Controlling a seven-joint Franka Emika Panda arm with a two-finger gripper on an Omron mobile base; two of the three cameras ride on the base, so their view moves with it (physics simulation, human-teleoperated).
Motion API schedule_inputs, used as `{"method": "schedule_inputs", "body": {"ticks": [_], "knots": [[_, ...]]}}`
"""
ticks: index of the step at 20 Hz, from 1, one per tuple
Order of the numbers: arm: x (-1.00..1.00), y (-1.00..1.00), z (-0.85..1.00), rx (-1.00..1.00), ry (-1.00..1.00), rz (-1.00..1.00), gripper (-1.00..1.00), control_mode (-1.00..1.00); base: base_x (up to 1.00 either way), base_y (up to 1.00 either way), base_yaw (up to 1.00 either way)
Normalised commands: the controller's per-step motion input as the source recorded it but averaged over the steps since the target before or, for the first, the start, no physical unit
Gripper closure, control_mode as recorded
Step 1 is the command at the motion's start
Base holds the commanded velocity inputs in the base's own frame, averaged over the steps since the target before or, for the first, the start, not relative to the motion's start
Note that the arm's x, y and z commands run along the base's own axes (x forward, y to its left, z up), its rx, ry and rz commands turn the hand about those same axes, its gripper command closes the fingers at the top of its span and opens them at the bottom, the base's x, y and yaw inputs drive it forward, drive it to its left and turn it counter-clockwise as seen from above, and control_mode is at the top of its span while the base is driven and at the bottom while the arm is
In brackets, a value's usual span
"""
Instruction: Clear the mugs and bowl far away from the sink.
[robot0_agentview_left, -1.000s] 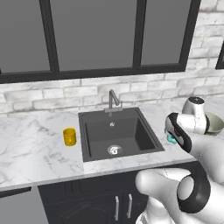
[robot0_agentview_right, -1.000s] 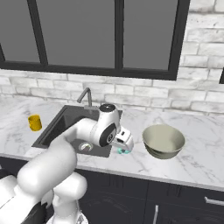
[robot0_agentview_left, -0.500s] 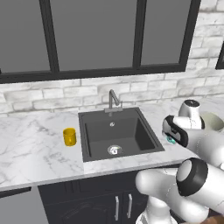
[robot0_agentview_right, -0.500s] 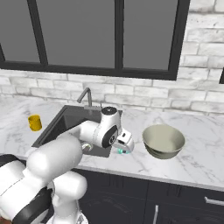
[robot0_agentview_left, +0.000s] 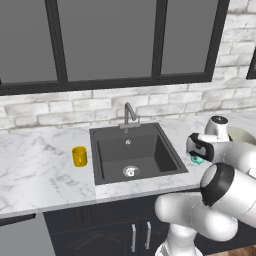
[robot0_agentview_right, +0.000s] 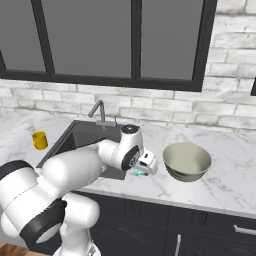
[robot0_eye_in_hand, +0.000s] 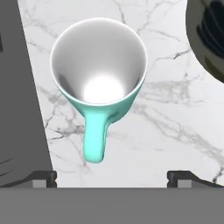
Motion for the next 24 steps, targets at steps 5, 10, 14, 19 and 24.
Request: {"method": "schedule_inputs", "body": {"ticks": [5,10,14,19,24], "knots": [[0.19,-0.06,-0.07,0.0,0.0,0.0,-1.0,-1.0,0.0,0.0,0.0],[0.2,-0.01,-0.11,0.0,0.0,0.0,-1.0,-1.0,0.0,0.0,0.0],[0.2,0.0,-0.15,0.0,0.0,0.0,-1.0,-1.0,0.0,0.0,0.0],[0.23,0.0,-0.16,0.0,0.0,0.0,-1.0,-1.0,0.0,0.0,0.0],[0.03,0.0,-0.03,0.0,0.0,0.0,1.0,-1.0,0.0,0.0,0.0]]}}
